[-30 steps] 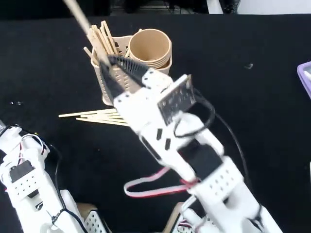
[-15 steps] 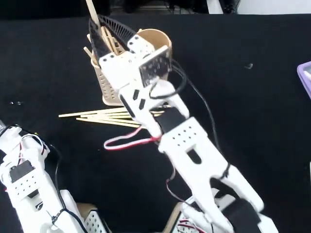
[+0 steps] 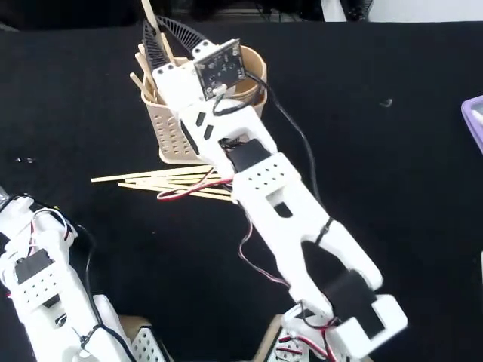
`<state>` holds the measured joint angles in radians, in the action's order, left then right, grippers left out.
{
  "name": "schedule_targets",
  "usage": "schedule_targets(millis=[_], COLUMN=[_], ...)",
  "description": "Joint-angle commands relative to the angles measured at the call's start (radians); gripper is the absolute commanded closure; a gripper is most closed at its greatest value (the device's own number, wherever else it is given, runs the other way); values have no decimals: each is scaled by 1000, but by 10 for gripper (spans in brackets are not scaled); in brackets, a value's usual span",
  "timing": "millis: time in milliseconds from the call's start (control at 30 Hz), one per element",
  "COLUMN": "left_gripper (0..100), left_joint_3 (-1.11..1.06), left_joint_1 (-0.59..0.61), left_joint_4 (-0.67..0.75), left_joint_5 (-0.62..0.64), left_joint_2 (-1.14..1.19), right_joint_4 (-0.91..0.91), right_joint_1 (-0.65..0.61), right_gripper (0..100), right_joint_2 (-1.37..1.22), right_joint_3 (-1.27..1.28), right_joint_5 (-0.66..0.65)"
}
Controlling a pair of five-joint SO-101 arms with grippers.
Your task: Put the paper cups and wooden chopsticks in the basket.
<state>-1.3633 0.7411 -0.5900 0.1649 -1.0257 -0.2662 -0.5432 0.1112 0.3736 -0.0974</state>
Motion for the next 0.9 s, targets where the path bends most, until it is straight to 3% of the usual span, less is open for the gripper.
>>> schedule_targets(millis=[0,300,867], left_gripper=[873,873,873], left_joint_3=[31,31,31], left_joint_1=[-4,-4,-2], left_joint_4=[18,18,18], left_joint_5=[5,5,5], left_joint_2=[-3,-3,-3], right_joint_4=[-23,-29,-20], right_joint_1=[15,15,15], right_gripper=[988,988,985], right_joint_2=[2,65,90], right_joint_3=[7,196,249], right_joint_5=[15,17,15])
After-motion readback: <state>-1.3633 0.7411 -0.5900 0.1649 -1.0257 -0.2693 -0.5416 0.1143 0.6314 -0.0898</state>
